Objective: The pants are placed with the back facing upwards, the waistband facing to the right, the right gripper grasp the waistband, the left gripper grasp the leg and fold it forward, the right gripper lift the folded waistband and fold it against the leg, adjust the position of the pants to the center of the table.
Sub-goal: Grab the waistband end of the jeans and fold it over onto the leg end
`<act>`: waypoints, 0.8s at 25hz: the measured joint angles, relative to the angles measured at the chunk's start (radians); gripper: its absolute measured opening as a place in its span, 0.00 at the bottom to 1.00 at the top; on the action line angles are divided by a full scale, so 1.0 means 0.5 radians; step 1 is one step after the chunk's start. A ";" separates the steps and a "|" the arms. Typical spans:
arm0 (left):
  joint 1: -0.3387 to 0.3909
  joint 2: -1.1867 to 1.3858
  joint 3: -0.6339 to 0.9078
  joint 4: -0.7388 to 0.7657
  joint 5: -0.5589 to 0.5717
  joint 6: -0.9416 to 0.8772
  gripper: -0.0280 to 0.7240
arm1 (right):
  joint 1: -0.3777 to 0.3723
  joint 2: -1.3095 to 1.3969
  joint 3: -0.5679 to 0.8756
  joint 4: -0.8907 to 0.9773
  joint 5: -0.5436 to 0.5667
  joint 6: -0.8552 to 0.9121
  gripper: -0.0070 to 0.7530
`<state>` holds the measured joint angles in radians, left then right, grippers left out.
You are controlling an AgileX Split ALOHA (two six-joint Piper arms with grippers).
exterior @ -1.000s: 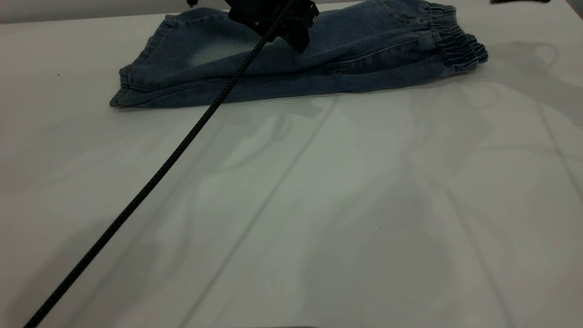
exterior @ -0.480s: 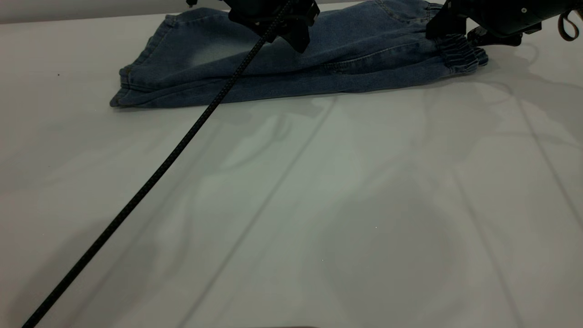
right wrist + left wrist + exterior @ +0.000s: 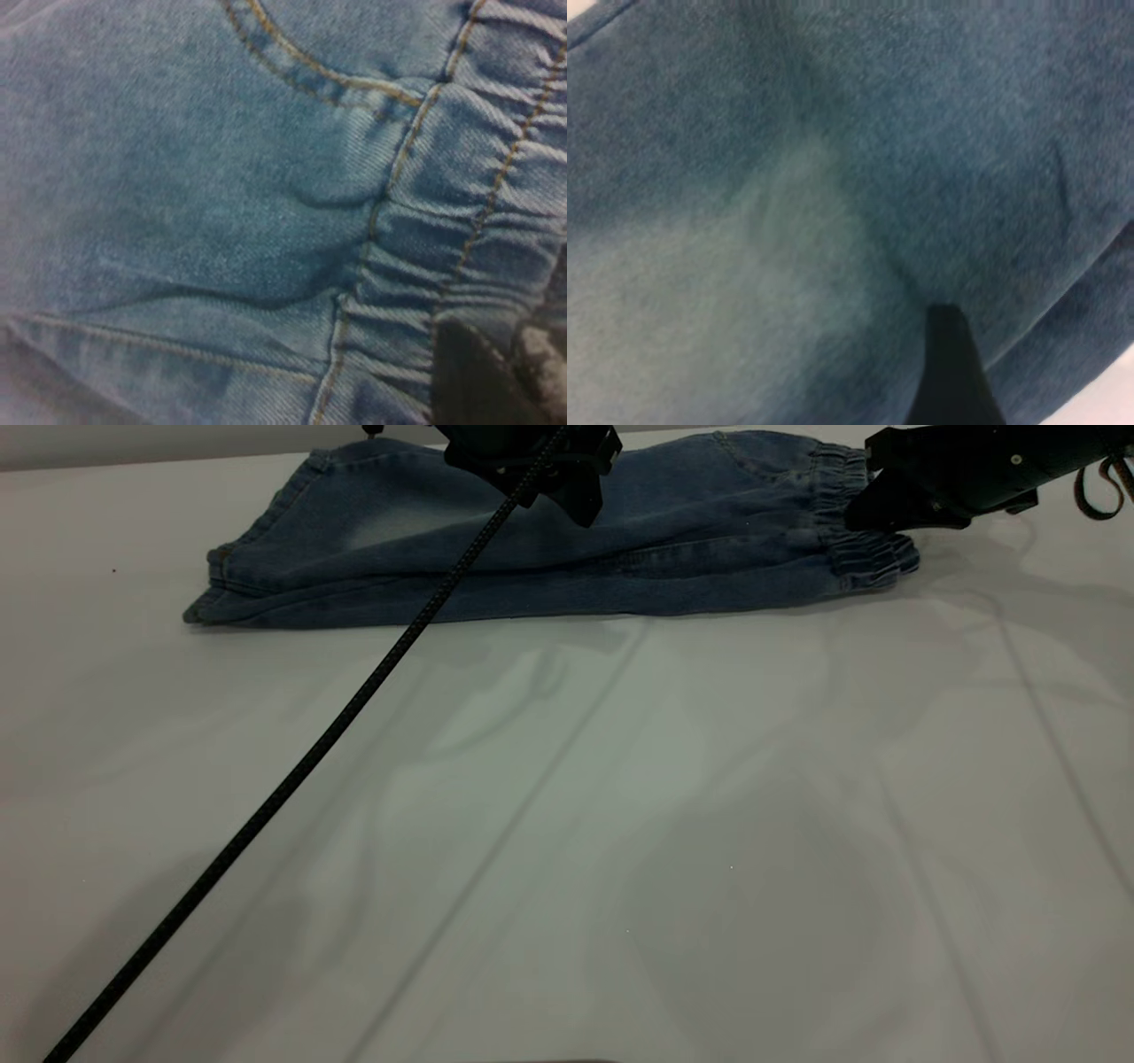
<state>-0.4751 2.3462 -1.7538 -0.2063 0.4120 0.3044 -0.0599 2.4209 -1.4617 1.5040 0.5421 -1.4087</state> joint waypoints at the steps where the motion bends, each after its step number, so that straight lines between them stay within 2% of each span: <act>1: 0.000 0.000 0.000 0.000 0.000 0.000 0.62 | 0.000 0.000 -0.001 -0.010 0.029 0.005 0.04; 9: 0.000 0.000 0.000 0.000 0.000 -0.002 0.62 | -0.001 0.019 -0.100 -0.177 0.397 0.107 0.04; 13: 0.000 0.000 0.000 0.000 0.000 -0.002 0.62 | -0.007 0.019 -0.164 -0.255 0.550 0.283 0.06; 16: 0.000 0.000 0.000 0.000 0.000 -0.002 0.62 | -0.047 0.019 -0.182 -0.283 0.596 0.478 0.16; 20: 0.000 0.000 0.000 0.000 0.002 -0.002 0.62 | -0.111 0.019 -0.182 -0.425 0.607 0.699 0.42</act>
<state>-0.4751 2.3462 -1.7538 -0.2063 0.4129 0.3036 -0.1154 2.4305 -1.5528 1.2913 0.8455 -1.0589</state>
